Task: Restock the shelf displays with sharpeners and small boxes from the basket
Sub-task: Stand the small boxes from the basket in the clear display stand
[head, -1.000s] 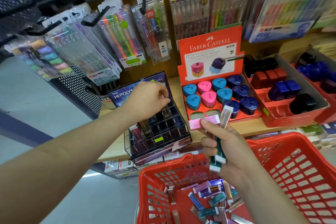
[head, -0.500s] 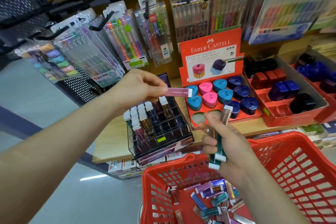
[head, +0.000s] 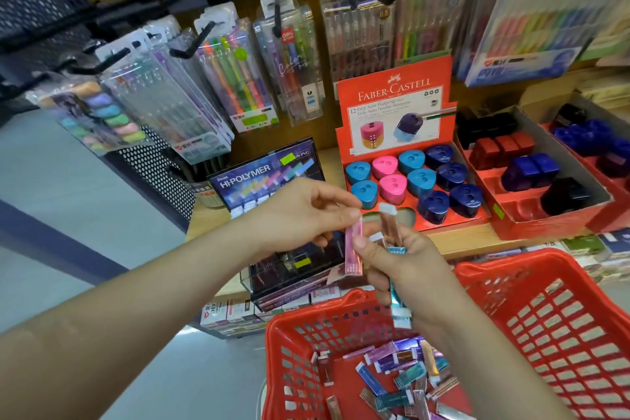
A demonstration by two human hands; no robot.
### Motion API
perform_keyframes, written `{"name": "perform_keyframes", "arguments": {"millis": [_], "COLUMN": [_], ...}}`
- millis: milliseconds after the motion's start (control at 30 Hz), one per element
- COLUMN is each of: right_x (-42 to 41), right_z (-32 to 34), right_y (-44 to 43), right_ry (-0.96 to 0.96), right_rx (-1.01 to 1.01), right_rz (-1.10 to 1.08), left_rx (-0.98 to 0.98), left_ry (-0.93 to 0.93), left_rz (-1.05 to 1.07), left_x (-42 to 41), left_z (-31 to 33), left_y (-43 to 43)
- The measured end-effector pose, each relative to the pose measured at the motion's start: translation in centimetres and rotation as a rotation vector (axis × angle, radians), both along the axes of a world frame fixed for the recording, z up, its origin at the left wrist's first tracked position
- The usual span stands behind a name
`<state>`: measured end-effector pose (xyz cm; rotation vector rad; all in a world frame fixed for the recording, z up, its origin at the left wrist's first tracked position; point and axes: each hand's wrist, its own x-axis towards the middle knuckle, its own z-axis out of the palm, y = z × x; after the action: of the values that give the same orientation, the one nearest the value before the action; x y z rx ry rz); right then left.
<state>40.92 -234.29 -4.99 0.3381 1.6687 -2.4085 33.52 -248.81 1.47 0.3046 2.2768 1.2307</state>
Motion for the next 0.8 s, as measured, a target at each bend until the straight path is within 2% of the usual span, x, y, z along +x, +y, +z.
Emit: {"name": "perform_keyframes", "arguments": {"millis": [100, 167, 267, 367, 467, 633, 800], "right_x": [-0.1, -0.2, -0.6, -0.6, -0.6, -0.8, -0.5], "right_z": [0.2, 0.3, -0.1, -0.5, -0.7, -0.6, 0.0], "right_y": [-0.7, -0.9, -0.2, 0.9, 1.3, 1.4, 1.5], "right_ry": [0.032, -0.03, -0.23, -0.306, -0.317, -0.286, -0.282], "right_rx": [0.03, -0.021, -0.323, -0.5, -0.544, -0.573, -0.521], "right_rz": [0.073, 0.034, -0.073, -0.155, -0.168, -0.141, -0.058], "left_rx": [-0.118, -0.131, -0.129, -0.347, -0.557, -0.693, -0.878], "left_ry": [0.009, 0.057, 0.204, 0.396, 0.511, 0.651, 0.799], "left_rz": [-0.112, -0.059, 0.169, 0.264, 0.202, 0.104, -0.089], "left_x": [-0.4, -1.3, -3.5, -5.4, -6.1, -6.4, -6.6], "left_z": [1.1, 2.3, 3.6, 2.8, 0.7, -1.3, -3.1], "left_y": [-0.6, -1.7, -3.9, -5.4, -5.9, -5.4, -4.2]}}
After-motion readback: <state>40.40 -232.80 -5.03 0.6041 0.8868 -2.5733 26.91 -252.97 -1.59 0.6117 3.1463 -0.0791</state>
